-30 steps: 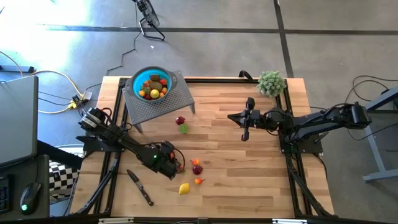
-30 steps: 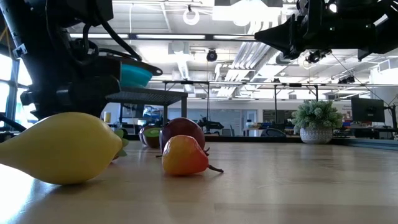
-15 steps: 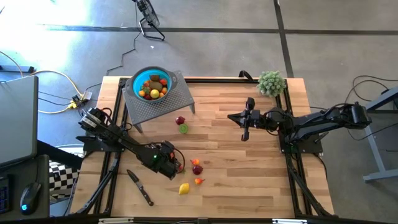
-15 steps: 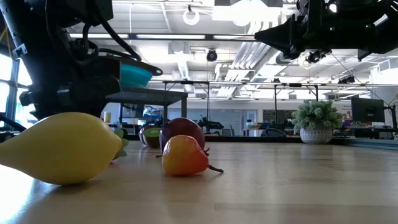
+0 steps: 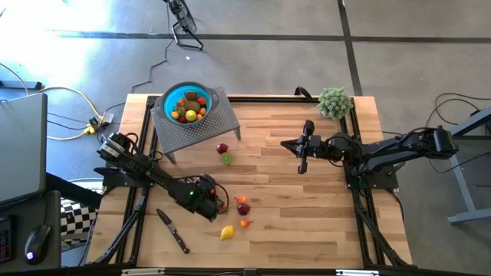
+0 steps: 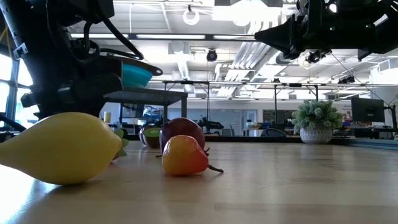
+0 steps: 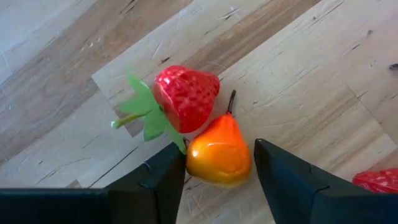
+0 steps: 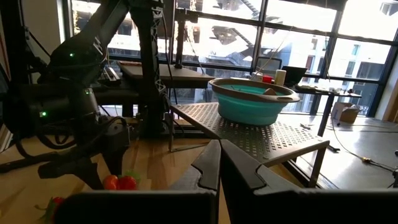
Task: Pick & Place Fruit
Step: Put the orange pear into the blue strainer bowl on the shelf
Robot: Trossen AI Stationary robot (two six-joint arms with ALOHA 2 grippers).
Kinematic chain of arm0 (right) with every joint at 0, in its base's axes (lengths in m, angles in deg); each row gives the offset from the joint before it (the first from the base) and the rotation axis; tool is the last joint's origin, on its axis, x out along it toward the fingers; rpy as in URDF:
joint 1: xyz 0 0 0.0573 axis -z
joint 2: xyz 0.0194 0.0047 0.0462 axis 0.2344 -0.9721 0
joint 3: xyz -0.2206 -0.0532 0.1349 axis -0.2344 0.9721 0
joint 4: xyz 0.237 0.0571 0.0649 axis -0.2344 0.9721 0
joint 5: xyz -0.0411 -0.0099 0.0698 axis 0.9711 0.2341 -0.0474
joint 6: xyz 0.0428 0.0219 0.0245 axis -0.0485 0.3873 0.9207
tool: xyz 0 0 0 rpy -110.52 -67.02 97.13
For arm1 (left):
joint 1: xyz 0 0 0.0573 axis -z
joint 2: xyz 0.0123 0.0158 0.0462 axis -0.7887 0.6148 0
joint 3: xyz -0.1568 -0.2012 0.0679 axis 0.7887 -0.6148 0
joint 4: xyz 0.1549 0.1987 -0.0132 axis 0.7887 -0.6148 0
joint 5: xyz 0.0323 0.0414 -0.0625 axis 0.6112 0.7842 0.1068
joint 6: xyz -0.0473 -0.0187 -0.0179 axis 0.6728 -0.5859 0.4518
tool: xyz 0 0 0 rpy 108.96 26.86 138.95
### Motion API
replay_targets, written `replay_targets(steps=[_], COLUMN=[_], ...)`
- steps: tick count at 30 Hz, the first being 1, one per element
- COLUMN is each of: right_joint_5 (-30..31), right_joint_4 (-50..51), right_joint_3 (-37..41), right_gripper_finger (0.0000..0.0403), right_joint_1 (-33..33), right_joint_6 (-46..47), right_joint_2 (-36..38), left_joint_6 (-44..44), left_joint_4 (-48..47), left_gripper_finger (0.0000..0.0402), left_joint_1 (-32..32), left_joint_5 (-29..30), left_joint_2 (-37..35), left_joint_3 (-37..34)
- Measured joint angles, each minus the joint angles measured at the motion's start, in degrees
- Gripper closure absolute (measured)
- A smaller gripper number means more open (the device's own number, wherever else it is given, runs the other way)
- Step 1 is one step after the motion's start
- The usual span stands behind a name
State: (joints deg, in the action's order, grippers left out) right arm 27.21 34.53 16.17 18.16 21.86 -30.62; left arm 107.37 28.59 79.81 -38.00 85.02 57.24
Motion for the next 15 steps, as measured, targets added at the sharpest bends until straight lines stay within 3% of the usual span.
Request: replay_targets(steps=[15], right_joint_5=[0.0], right_joint_4=[0.0], right_joint_3=[0.0], right_gripper_finger=[0.0400], right_joint_1=[0.0], right_joint_6=[0.0], right_joint_2=[0.0], left_joint_6=[-0.2], left_joint_4=[-0.3], left_gripper_finger=[0.0267], left_joint_1=[0.0], left_joint_5=[0.3], left_joint_2=[0.0], left_joint_3=[0.0])
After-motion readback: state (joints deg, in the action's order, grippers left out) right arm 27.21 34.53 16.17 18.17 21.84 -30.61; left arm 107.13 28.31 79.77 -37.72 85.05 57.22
